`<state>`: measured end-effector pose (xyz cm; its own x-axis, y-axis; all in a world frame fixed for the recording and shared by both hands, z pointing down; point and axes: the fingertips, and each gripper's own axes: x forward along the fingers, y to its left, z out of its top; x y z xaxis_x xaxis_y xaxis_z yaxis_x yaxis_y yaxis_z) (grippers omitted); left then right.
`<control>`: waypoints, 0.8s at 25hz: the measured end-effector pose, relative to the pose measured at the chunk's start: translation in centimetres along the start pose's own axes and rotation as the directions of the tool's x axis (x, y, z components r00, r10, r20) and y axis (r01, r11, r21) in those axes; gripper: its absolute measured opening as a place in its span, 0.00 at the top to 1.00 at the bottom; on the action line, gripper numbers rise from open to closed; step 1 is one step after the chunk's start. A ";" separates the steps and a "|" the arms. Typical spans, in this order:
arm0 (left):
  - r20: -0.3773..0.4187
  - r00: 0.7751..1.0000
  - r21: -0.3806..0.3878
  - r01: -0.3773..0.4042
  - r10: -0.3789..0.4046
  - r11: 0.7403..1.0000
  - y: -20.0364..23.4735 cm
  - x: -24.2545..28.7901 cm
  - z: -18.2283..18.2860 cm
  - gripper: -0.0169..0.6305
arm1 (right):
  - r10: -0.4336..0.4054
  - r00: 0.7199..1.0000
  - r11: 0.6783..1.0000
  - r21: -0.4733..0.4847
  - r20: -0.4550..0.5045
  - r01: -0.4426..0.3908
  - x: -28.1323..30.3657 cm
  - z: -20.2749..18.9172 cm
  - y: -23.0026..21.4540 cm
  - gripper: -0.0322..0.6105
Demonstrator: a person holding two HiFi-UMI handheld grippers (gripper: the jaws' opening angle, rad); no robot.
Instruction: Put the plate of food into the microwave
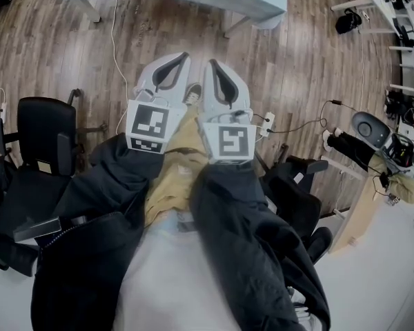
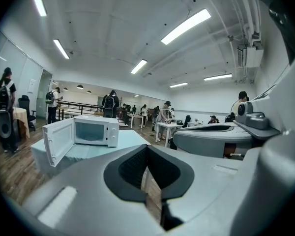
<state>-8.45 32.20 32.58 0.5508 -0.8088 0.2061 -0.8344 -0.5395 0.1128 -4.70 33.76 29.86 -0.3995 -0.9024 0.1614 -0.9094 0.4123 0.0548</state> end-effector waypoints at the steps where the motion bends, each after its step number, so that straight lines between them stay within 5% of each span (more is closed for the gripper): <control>1: 0.001 1.000 0.007 -0.006 0.006 1.000 0.2 0.4 0.2 0.98 | 0.002 1.000 1.000 0.004 0.006 -0.002 0.5 0.1 -0.4 0.95; 20: 0.028 1.000 0.092 -0.007 0.004 0.996 0.5 14.1 5.5 0.98 | 0.009 0.997 1.000 0.007 0.074 -0.010 7.6 1.8 -12.3 0.95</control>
<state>-1.03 19.27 30.21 0.5476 -0.8173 0.1794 -0.8328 -0.5532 0.0218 3.21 21.59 28.63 -0.4153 -0.9053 0.0889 -0.9062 0.4203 0.0462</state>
